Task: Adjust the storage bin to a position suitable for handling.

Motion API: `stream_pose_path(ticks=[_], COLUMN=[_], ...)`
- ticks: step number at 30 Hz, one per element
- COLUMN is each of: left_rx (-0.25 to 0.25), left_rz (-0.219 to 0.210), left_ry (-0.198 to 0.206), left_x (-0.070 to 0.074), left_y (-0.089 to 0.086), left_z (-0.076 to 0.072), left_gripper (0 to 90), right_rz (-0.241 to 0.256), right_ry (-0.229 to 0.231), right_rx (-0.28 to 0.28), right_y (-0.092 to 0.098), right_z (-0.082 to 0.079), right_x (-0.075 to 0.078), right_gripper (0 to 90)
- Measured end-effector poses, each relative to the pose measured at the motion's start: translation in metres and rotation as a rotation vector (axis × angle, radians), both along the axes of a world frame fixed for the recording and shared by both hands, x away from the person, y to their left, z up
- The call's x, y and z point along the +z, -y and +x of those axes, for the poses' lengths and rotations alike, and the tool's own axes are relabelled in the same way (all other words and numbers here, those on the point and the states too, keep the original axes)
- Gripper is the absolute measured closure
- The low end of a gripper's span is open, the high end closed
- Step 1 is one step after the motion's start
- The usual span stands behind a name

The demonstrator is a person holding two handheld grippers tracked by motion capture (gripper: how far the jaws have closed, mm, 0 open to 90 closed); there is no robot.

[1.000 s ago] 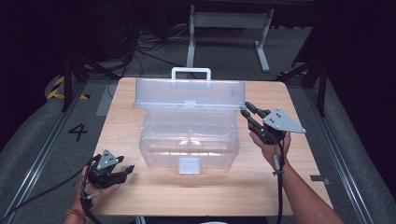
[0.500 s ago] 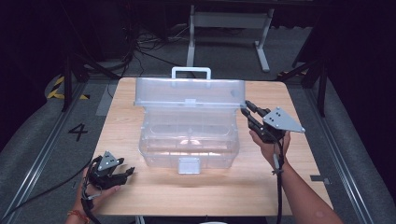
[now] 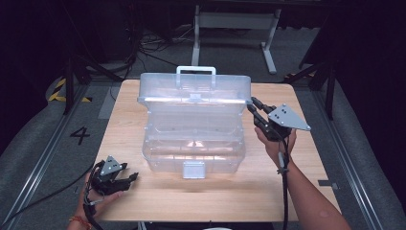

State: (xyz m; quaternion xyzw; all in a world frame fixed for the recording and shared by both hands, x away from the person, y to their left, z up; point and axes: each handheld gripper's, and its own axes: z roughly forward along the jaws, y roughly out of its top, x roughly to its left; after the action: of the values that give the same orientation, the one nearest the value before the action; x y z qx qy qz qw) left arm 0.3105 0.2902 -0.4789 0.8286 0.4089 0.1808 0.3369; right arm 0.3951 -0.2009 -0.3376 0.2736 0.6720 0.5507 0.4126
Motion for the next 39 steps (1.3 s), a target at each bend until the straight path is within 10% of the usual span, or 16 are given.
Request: stream_pose_path(ticks=[9, 24, 39], left_rx=[0.023, 0.110, 0.120], left_rz=[-0.004, -0.082, -0.142], left_ry=[0.020, 0.302, 0.442], left_x=[0.007, 0.095, 0.152], left_y=[-0.003, 0.014, 0.046], left_z=[0.003, 0.044, 0.086], left_gripper=[41.7, 46.1, 44.6], right_rz=[0.002, 0.002, 0.003], right_ry=[0.006, 0.010, 0.008], right_rx=[-0.032, -0.062, -0.061], right_y=[-0.003, -0.007, -0.007], right_z=[0.003, 0.009, 0.010], right_x=[0.002, 0.007, 0.008], right_gripper=[78.6, 80.7, 80.9])
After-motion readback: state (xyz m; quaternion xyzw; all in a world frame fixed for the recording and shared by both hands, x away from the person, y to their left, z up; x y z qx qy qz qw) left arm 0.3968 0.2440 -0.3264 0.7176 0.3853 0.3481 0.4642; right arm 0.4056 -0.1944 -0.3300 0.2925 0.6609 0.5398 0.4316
